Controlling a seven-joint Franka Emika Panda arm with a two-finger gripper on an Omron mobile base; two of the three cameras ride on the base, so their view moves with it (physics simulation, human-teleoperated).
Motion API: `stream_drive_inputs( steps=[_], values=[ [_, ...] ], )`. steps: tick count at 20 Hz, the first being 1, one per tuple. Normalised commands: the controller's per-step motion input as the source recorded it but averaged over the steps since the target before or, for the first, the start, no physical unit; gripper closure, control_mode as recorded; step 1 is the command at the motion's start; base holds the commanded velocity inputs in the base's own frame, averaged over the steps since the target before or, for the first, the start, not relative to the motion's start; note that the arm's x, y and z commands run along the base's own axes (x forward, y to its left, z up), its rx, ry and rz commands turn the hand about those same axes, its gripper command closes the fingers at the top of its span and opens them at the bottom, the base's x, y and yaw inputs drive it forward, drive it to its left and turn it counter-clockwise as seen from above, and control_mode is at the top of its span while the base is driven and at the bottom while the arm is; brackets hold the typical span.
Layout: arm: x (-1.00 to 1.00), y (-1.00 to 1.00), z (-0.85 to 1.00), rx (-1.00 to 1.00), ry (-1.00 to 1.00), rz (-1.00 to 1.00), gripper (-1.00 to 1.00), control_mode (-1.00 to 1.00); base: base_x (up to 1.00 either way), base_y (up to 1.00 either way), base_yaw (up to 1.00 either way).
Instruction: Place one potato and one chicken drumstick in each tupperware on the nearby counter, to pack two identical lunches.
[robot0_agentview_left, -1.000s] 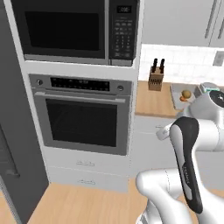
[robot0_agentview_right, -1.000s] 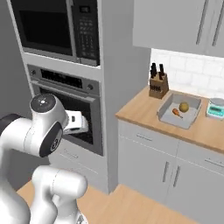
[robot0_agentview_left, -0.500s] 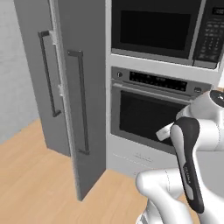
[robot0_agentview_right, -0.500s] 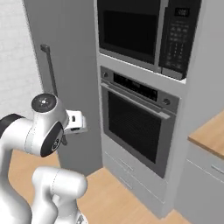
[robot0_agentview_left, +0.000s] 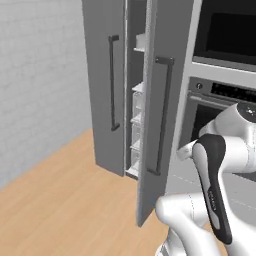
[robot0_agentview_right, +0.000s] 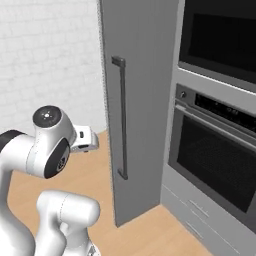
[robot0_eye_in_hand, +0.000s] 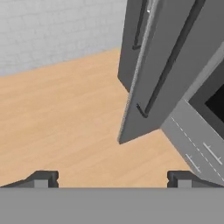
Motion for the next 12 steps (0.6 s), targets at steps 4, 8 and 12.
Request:
stream_drive_inputs(
  steps=[4,8,12],
  values=[
    [0.00,0.00,0.00,0.00,0.00,0.00,-1.00,1.00,0.61,1.00,-0.12],
    [0.00,0.00,0.00,0.00,0.00,0.00,-1.00,1.00,0.44,1.00,-0.29],
    [0.00,0.00,0.00,0.00,0.00,0.00,-1.00,1.00,0.50,1.00,-0.51]
  ],
)
